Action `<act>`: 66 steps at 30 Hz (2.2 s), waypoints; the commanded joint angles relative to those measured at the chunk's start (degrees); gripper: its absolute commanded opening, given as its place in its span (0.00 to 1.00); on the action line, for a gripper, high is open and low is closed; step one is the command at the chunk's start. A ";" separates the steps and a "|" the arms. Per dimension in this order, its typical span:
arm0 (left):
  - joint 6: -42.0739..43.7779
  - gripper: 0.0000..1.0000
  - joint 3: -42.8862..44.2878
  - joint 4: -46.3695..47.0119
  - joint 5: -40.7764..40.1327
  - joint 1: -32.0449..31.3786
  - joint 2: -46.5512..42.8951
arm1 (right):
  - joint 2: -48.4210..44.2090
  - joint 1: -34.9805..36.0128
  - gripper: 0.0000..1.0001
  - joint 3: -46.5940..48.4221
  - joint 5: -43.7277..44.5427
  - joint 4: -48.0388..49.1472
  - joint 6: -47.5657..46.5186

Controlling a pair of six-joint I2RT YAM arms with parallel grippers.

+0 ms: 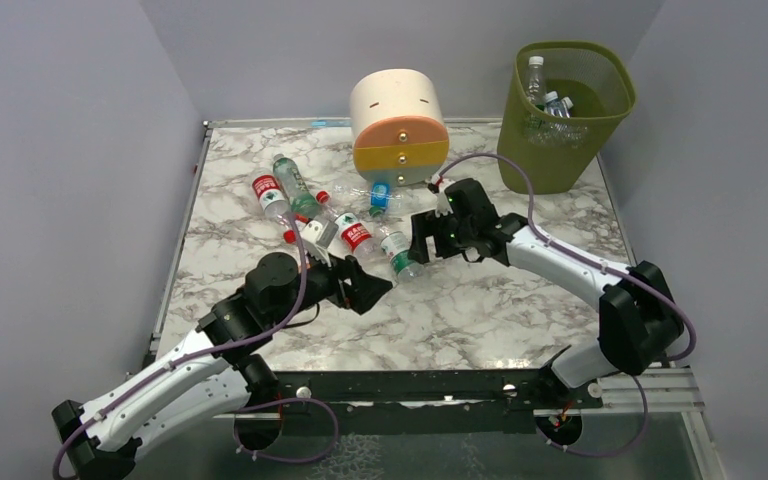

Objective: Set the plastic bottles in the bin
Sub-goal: Pick up the plastic bottle at the center of the board.

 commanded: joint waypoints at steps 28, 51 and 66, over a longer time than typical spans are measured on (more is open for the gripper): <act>3.42 0.99 -0.87 3.22 9.54 23.79 13.80 | 15.66 4.62 0.90 5.50 2.54 6.93 -1.59; -3.15 0.99 -12.18 5.18 16.21 27.87 5.05 | 12.78 5.43 0.58 2.66 3.06 5.39 -2.14; -2.93 0.99 -12.06 5.43 16.41 27.85 4.83 | 1.57 5.43 0.53 2.50 5.62 -1.37 -0.98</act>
